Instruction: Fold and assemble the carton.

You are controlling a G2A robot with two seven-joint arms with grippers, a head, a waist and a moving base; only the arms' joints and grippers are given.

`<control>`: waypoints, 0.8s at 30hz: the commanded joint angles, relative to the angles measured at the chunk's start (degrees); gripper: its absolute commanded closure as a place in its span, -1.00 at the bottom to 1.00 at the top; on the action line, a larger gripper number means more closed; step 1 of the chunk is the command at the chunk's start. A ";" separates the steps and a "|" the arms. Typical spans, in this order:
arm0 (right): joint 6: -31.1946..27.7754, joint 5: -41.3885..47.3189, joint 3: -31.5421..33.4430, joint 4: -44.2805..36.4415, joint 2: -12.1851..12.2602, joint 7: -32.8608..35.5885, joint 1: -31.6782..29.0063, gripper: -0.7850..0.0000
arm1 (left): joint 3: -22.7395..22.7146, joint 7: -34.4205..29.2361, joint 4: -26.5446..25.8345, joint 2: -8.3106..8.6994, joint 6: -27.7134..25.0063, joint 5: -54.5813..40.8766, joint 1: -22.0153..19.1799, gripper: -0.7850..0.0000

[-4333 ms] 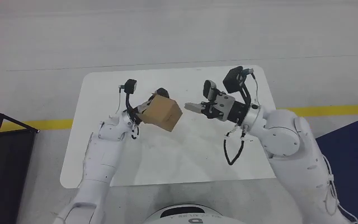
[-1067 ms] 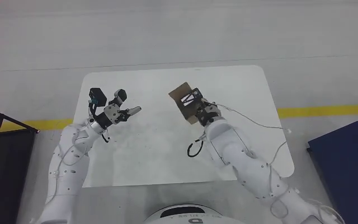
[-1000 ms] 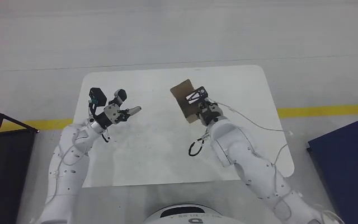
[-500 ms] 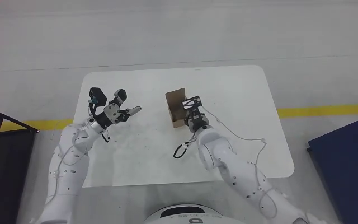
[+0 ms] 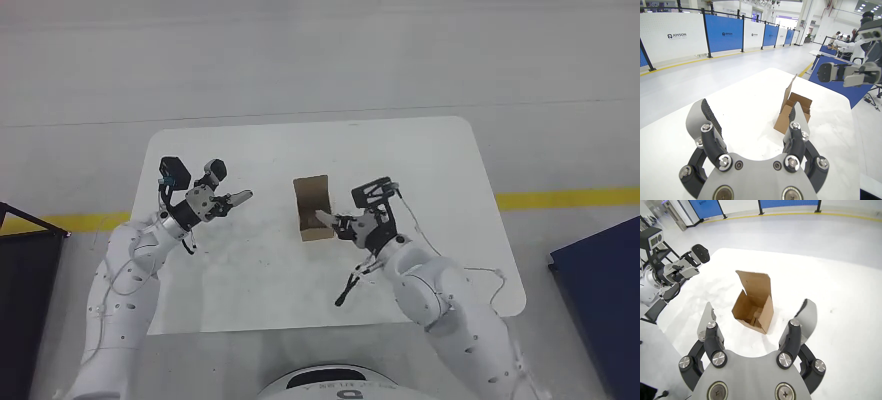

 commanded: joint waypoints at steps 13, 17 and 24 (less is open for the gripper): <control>-9.32 17.86 1.55 19.39 -0.61 3.89 10.70 -0.30 | 0.00 0.00 0.00 0.00 0.00 0.00 0.00 -1.00; -9.76 19.56 1.29 21.25 -0.78 4.18 12.74 -0.18 | 0.00 0.00 0.00 0.00 0.00 0.00 0.00 -1.00; -7.62 17.84 -2.58 22.42 -1.30 8.92 16.76 -0.20 | 0.00 0.00 0.00 0.00 0.00 0.00 0.00 -1.00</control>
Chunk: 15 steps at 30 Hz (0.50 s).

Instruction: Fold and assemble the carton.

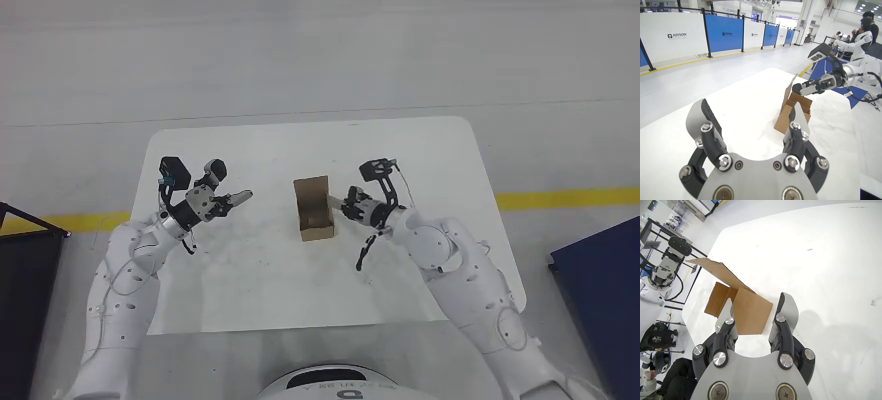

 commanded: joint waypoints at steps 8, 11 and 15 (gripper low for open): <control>4.20 -2.41 -4.68 2.07 -0.75 5.44 4.14 -0.29 | 0.00 0.00 0.00 0.00 0.00 0.00 0.00 -1.00; 5.74 -3.78 -5.36 2.21 -0.83 6.66 4.85 -0.35 | 0.00 0.00 0.00 0.00 0.00 0.00 0.00 -1.00; 8.02 -6.51 -6.25 1.64 -0.82 8.97 5.36 -0.47 | 0.00 0.00 0.00 0.00 0.00 0.00 0.00 -1.00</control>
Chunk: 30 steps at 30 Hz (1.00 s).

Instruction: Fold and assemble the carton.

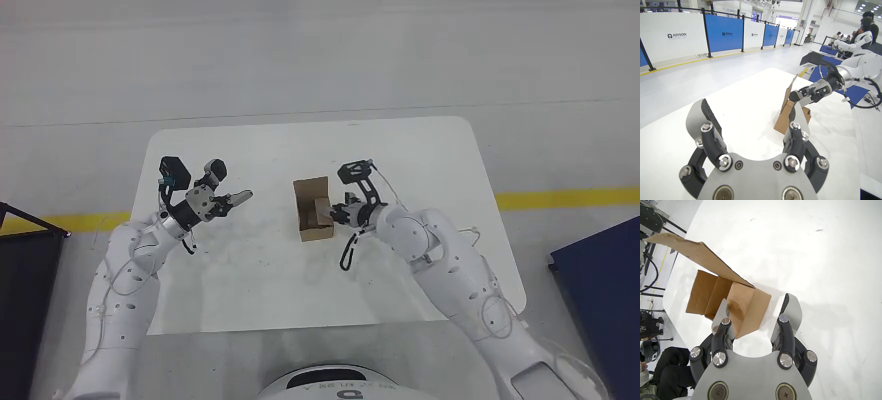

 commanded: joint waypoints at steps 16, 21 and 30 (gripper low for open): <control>5.52 -7.38 -4.02 -0.80 -0.57 8.36 3.97 -0.51 | 0.00 0.00 0.00 0.00 0.00 0.00 0.00 -1.00; 6.81 -10.66 -7.01 -0.58 -1.14 11.36 5.99 -0.35 | 0.00 0.00 0.00 0.00 0.00 0.00 0.00 -1.00; 8.98 -12.81 -11.31 1.06 -2.70 14.41 9.99 1.00 | 0.00 0.00 0.00 0.00 0.00 0.00 0.00 -1.00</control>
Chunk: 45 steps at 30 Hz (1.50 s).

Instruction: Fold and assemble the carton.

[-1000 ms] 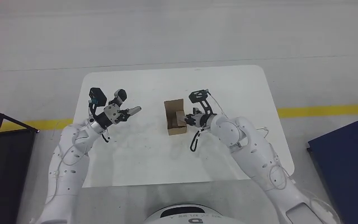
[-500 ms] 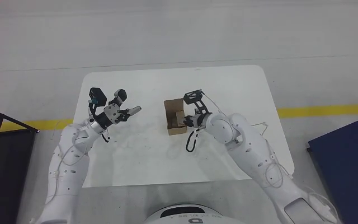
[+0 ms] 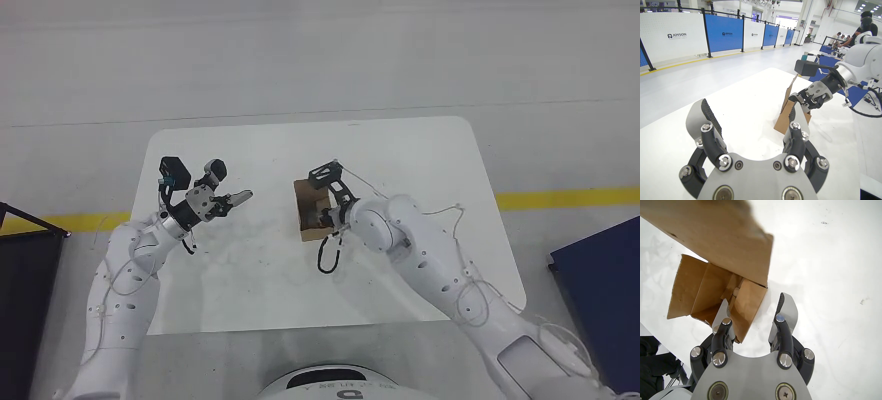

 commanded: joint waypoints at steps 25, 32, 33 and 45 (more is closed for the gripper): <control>6.94 -2.49 9.12 -10.80 1.12 -6.83 -12.03 -1.00 | 0.00 0.00 0.00 0.00 0.00 0.00 0.00 -1.00; -3.85 6.49 16.68 -18.24 2.43 -21.37 -23.07 -0.95 | 3.74 -1.29 -10.12 1.65 0.00 9.93 1.38 -1.00; -6.17 8.20 17.93 -18.56 2.61 -23.85 -24.69 -0.87 | 5.28 -1.16 -11.67 2.46 0.00 13.34 1.52 -1.00; -20.76 8.58 24.71 -21.94 4.27 -32.08 -33.16 -1.00 | 9.30 4.18 -9.29 7.14 0.00 21.20 -1.14 -1.00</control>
